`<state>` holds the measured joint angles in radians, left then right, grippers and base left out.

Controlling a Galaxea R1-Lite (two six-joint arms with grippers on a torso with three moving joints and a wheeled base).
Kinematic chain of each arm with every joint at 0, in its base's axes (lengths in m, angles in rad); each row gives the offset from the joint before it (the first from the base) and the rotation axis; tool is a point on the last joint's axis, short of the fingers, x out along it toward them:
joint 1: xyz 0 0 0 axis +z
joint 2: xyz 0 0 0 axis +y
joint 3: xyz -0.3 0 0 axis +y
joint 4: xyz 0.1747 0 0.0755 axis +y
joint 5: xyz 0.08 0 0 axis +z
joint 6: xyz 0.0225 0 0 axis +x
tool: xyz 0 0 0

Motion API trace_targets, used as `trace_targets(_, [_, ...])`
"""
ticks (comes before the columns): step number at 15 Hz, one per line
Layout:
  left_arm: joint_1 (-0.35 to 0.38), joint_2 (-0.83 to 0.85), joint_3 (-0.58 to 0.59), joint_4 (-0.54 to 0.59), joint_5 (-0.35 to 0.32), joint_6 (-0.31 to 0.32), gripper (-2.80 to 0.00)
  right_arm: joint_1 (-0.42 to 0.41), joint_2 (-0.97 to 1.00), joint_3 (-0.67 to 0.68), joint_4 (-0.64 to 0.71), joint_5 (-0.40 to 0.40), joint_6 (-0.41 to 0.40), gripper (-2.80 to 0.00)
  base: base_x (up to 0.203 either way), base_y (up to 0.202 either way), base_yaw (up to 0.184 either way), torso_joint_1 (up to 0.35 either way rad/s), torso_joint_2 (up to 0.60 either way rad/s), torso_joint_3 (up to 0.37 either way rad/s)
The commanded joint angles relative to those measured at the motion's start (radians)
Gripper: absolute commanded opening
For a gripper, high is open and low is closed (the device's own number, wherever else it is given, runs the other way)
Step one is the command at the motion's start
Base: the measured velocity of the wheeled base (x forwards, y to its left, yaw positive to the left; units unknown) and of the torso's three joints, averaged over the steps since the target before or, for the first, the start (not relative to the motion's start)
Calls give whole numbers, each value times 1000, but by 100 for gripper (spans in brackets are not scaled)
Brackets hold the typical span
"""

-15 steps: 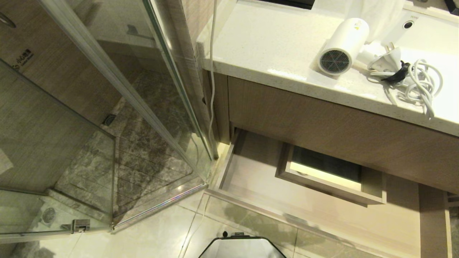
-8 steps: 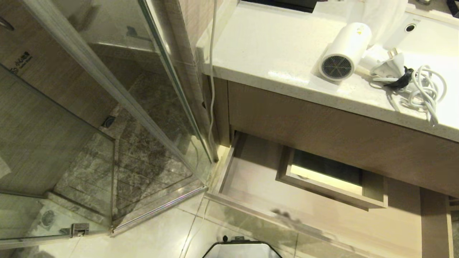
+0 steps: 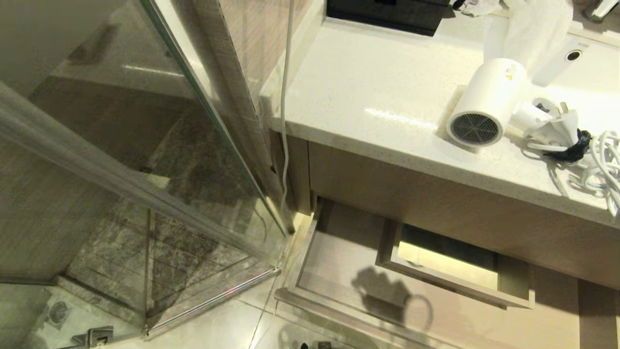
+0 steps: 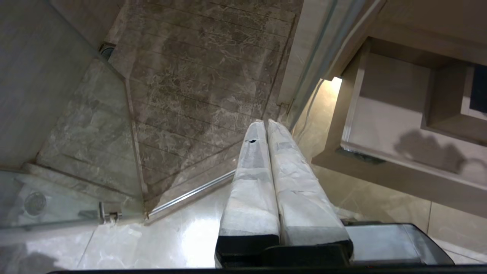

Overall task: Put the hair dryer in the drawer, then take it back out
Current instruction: Pick up the hairdryer

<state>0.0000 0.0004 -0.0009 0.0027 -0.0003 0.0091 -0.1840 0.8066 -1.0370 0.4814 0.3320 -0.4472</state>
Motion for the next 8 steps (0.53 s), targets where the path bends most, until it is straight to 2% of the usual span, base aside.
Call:
trace_targets(1, [0, 0, 0, -1, 0, 0, -280, 0, 10, 1, -8, 2, -5, -280, 0, 0, 0, 313, -57, 259])
trace_targets(4, [0, 0, -1, 0, 0, 0, -280, 0, 30, -6, -11, 22, -4, -280, 0, 0, 0, 117, -17, 89])
trace_targets(8, [0, 0, -1, -1, 0, 0, -280, 12, 102, -49, -22, 185, -10, -280, 0, 0, 0, 8, -3, 7])
